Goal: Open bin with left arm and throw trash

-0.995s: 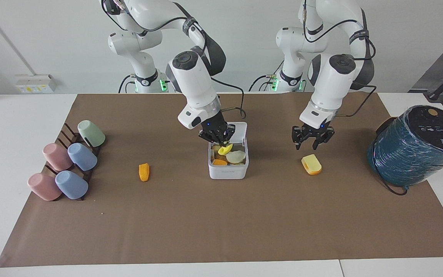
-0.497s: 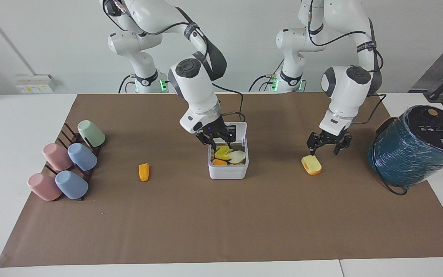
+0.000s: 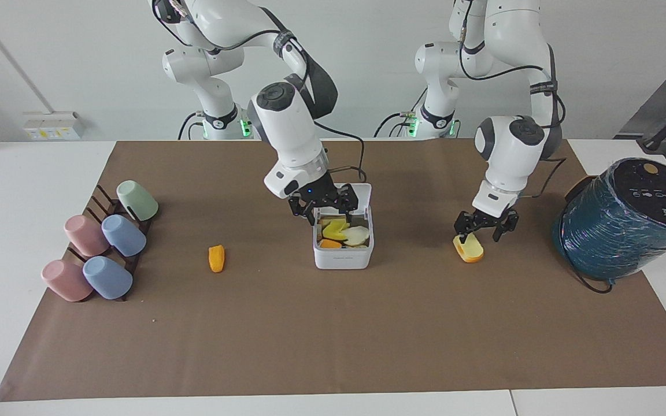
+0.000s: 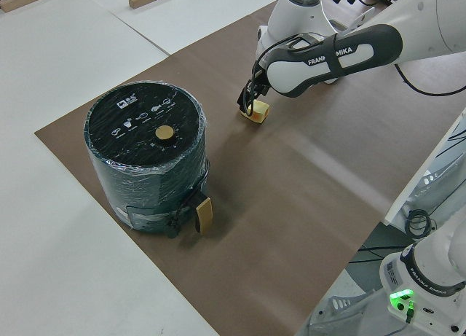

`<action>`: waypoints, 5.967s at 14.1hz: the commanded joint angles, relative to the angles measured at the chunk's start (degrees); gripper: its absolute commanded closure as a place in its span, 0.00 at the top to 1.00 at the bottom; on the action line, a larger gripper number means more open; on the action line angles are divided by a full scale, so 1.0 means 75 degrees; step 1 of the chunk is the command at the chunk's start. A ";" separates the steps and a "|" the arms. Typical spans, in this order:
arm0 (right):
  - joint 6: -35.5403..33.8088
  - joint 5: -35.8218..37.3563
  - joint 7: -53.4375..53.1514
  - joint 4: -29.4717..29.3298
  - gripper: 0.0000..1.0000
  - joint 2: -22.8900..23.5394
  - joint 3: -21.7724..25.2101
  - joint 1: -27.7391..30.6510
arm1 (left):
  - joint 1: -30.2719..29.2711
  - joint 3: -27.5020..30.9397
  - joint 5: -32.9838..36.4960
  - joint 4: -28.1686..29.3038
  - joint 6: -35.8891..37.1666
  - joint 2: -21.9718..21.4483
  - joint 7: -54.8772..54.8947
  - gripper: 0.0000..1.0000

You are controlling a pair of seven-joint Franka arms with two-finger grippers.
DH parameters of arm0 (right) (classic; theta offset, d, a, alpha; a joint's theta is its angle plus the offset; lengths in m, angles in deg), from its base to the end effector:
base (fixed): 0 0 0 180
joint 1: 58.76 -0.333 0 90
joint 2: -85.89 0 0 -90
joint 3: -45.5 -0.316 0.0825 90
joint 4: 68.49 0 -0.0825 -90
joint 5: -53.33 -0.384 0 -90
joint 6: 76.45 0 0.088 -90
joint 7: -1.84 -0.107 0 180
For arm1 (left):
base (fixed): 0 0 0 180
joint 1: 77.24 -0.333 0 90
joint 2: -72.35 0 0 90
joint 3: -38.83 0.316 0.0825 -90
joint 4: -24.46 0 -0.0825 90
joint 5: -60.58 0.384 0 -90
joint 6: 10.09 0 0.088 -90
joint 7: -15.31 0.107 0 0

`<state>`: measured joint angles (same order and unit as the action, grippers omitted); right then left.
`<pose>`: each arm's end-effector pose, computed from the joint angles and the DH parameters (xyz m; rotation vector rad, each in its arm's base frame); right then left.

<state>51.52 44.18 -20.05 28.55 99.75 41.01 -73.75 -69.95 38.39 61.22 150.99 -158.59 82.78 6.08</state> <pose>0.6216 0.2204 0.4846 -2.8656 0.1817 -0.3225 0.5632 -0.0766 0.3173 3.1016 0.0272 0.3112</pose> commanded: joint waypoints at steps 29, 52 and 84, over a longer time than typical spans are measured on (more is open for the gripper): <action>-0.0112 0.0694 0.2442 0.1385 0.00 -0.0078 -0.0187 0.1625 | 0.3575 0.0035 -0.0871 -0.3148 0.2864 -0.0032 -0.2145 1.00; 0.0446 -0.1557 -0.2507 0.0256 0.10 0.0754 -0.1547 0.0159 | -0.0058 0.0140 0.0067 -0.3930 0.5699 -0.1733 0.0750 1.00; -0.3311 0.1680 0.0937 -0.0585 1.00 -0.1753 -0.1360 0.3112 | -0.0374 0.0187 0.0325 -0.5047 0.7952 -0.1673 0.1359 1.00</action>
<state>31.22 59.67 -16.14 25.36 88.47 30.78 -52.51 -72.42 40.11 62.52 112.51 -99.22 71.00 15.40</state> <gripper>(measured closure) 0.000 0.000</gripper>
